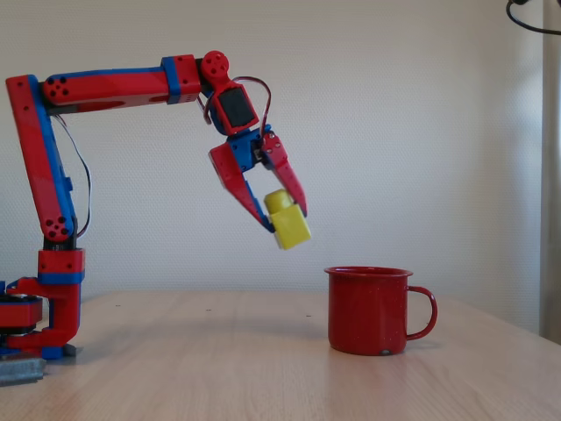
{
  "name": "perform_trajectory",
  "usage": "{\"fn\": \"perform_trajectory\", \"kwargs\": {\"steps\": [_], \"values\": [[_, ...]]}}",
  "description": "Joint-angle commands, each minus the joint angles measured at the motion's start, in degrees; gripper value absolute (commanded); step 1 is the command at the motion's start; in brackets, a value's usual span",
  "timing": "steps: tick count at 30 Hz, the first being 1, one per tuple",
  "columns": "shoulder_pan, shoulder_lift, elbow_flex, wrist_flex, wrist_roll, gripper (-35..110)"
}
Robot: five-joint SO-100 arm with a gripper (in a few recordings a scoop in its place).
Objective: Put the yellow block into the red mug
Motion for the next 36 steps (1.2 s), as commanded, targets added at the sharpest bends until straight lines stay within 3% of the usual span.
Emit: {"fn": "perform_trajectory", "kwargs": {"steps": [1,19,36], "values": [[-1.8,-0.2,-9.0,2.1,1.3,0],[-1.0,-25.4,-41.7,5.9,2.8,0],[0.4,-44.6,-57.4,5.2,3.7,0]]}}
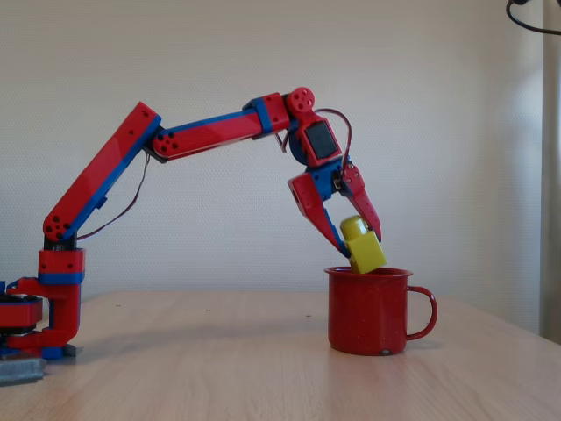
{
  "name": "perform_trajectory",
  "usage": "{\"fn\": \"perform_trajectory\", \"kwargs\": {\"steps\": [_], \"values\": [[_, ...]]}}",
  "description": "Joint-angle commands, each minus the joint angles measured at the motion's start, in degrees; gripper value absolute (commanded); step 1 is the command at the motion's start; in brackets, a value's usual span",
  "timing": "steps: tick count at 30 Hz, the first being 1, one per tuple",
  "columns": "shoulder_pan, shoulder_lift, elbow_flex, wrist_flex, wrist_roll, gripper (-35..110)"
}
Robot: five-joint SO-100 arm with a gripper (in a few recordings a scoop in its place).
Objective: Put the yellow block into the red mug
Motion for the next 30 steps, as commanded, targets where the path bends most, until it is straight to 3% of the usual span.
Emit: {"fn": "perform_trajectory", "kwargs": {"steps": [1,8,17,30], "values": [[0.4,3.0,-4.7,-0.5,0.4,0],[0.8,2.5,-4.6,-0.3,1.2,2],[1.0,2.5,-4.5,0.3,1.8,30],[1.1,3.3,-4.3,1.1,1.5,29]]}}
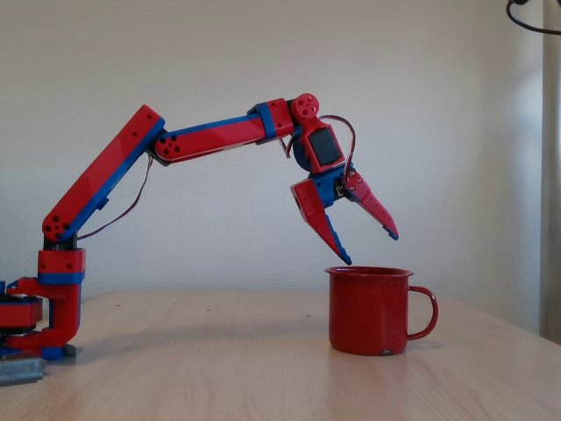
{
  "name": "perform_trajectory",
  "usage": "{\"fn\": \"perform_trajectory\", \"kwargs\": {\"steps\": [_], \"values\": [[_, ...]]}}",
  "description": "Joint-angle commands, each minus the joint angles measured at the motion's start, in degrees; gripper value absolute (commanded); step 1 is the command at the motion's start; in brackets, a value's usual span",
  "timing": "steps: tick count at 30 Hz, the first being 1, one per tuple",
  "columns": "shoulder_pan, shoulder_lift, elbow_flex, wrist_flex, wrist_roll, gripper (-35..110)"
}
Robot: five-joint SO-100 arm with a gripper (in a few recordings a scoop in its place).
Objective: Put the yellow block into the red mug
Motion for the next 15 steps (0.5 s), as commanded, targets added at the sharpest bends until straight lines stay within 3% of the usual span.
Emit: {"fn": "perform_trajectory", "kwargs": {"steps": [1,4,7,15], "values": [[0.3,4.3,-4.2,1.1,0.7,29],[0.4,5.0,-4.1,1.1,0.7,24],[0.4,6.1,-4.0,1.4,0.9,0],[0.7,9.1,-4.0,2.2,1.0,0]]}}
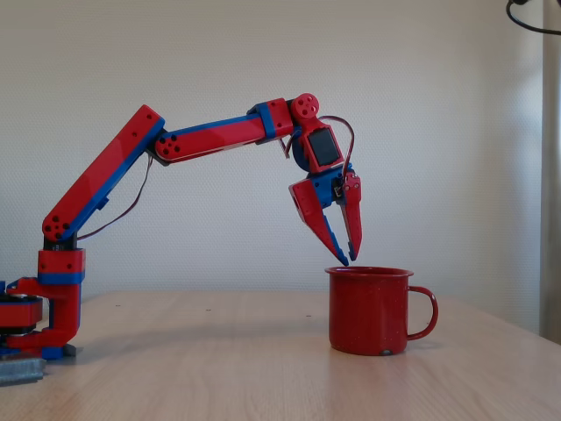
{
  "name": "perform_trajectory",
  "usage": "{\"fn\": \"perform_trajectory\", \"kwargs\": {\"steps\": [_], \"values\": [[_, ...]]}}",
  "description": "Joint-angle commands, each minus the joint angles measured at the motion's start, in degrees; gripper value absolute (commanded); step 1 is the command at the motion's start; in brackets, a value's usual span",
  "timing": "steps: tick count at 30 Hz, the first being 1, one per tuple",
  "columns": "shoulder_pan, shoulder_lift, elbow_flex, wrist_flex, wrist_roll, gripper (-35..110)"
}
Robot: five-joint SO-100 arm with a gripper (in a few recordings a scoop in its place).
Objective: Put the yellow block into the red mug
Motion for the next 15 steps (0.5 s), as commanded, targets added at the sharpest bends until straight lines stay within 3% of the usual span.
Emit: {"fn": "perform_trajectory", "kwargs": {"steps": [1,15], "values": [[0.7,9.7,-4.0,1.1,0.8,0],[3.2,24.6,7.7,-3.0,-4.4,0]]}}
